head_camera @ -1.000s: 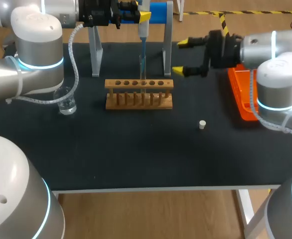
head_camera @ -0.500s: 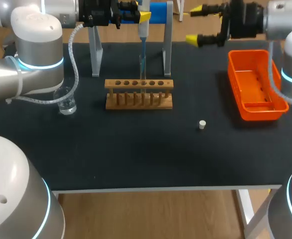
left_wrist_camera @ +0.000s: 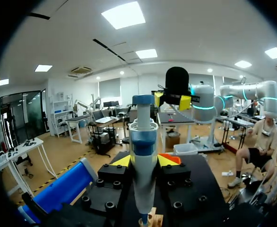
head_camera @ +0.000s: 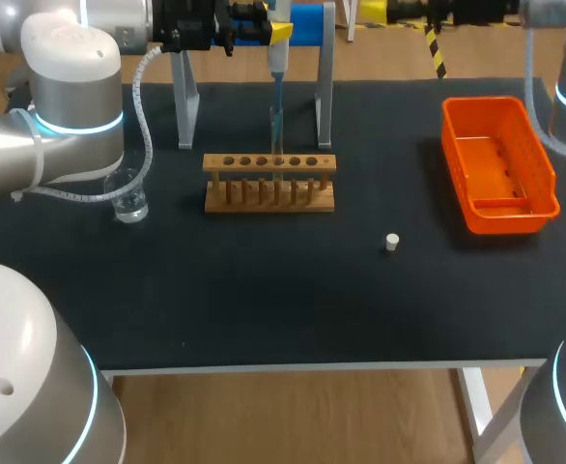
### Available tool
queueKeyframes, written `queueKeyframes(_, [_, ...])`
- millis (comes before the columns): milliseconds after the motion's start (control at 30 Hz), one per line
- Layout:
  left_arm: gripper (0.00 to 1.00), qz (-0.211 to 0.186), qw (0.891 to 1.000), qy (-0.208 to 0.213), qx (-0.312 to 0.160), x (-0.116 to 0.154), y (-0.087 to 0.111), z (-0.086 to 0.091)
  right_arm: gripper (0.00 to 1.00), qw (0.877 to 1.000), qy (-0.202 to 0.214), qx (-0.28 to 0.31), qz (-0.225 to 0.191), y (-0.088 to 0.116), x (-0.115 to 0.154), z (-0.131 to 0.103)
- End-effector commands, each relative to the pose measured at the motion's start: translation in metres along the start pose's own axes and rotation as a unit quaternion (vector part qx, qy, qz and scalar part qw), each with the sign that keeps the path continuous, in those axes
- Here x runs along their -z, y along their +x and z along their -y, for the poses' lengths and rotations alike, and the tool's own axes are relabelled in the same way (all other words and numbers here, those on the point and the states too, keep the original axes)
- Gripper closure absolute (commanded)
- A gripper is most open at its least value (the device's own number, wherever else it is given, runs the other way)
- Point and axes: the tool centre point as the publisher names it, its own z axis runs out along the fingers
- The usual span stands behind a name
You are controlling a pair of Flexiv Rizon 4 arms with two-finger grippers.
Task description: Invert the test tube, pick up the pipette, mount the tip to pipette, aspirate from beaker and dispense into the tube, eject the tip, return the pipette, and cap with the stopper.
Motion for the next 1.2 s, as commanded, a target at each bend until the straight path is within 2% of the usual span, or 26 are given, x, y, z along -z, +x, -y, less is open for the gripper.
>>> queueKeyframes(33, [1.0,0.002,1.0,0.0,0.0,0.0,0.001,0.0,1.0,1.0,0.005,-0.015,-0.027,-0.015,-0.017,-0.017])
queueKeyframes(967, [1.0,0.002,1.0,0.0,0.0,0.0,0.001,0.0,1.0,1.0,0.005,-0.015,-0.027,-0.015,-0.017,-0.017])
queueKeyframes(1200, [1.0,0.002,1.0,0.0,0.0,0.0,0.001,0.0,1.0,0.999,0.001,-0.025,-0.044,-0.013,-0.028,-0.029])
